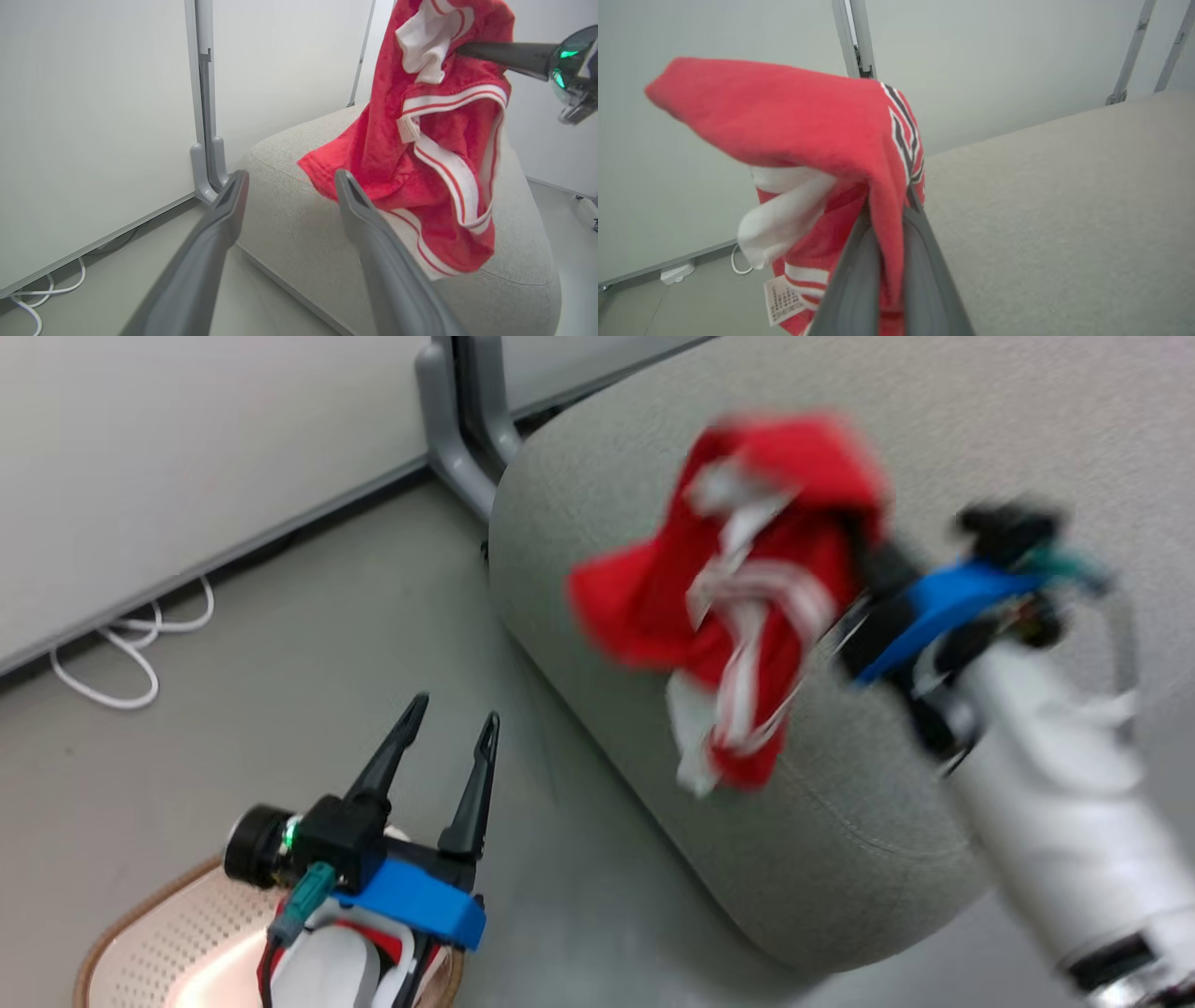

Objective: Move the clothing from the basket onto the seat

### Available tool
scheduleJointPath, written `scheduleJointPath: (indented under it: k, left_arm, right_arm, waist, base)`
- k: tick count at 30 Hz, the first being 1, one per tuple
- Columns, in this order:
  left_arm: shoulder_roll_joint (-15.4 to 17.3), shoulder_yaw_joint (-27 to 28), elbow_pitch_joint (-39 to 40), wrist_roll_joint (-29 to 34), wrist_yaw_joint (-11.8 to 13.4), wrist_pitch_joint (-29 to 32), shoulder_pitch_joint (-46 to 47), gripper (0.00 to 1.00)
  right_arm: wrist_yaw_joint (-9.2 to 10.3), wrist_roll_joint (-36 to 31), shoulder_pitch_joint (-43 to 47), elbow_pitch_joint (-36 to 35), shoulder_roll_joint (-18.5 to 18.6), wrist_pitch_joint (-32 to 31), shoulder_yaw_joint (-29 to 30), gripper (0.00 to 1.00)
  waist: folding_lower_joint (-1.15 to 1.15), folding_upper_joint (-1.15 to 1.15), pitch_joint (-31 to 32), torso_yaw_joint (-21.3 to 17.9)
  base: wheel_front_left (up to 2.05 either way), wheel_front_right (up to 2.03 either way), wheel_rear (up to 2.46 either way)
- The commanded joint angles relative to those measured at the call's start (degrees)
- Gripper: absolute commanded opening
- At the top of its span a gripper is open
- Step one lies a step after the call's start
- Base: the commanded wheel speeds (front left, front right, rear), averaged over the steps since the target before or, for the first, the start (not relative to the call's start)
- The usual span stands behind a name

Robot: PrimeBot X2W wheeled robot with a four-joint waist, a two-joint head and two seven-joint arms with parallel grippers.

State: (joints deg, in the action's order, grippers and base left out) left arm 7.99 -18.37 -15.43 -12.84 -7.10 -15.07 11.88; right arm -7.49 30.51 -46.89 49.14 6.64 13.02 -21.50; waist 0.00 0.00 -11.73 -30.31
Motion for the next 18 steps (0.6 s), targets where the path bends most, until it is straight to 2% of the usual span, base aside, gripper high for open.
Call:
scheduleJointPath:
  k: [1, 6, 11, 14, 18]
  left_arm:
    - [0.6, -0.3, 0.6, 0.4, -0.3, -0.2, 1.6, 1.0]
    - [2.8, -2.3, 2.5, 1.5, -0.5, -0.2, 5.8, 1.0]
    - [5.6, -5.4, 5.6, 1.8, -0.3, -0.1, 10.4, 1.0]
    - [7.2, -7.1, 7.6, 1.8, -0.3, 0.1, 13.2, 1.0]
    - [8.4, -9.0, 9.4, 1.6, -0.4, 0.3, 16.0, 1.0]
  right_arm:
    - [-0.01, 0.9, -3.4, 0.4, 2.1, -0.6, 2.4, 0.0]
    - [-0.01, 1.7, -12.8, 3.3, 10.5, -2.5, 10.2, 0.0]
    - [-0.02, 1.0, -19.1, 6.4, 17.3, -0.5, 18.1, 0.0]
    - [-0.02, 0.5, -19.6, 8.6, 19.5, 0.6, 21.9, 0.0]
    - [-0.01, 0.7, -17.8, 11.5, 20.4, 1.5, 25.5, 0.0]
  waist:
    - [0.0, 0.0, -3.9, 2.8]
    - [0.0, 0.0, -11.8, 6.3]
    - [0.0, 0.0, -20.6, 9.9]
    - [0.0, 0.0, -25.0, 12.0]
    - [0.0, 0.0, -29.1, 14.1]
  base:
    - [0.0, 0.0, 0.0]
    - [0.0, 0.0, 0.0]
    - [0.0, 0.0, 0.0]
    - [0.0, 0.0, 0.0]
    - [0.0, 0.0, 0.0]
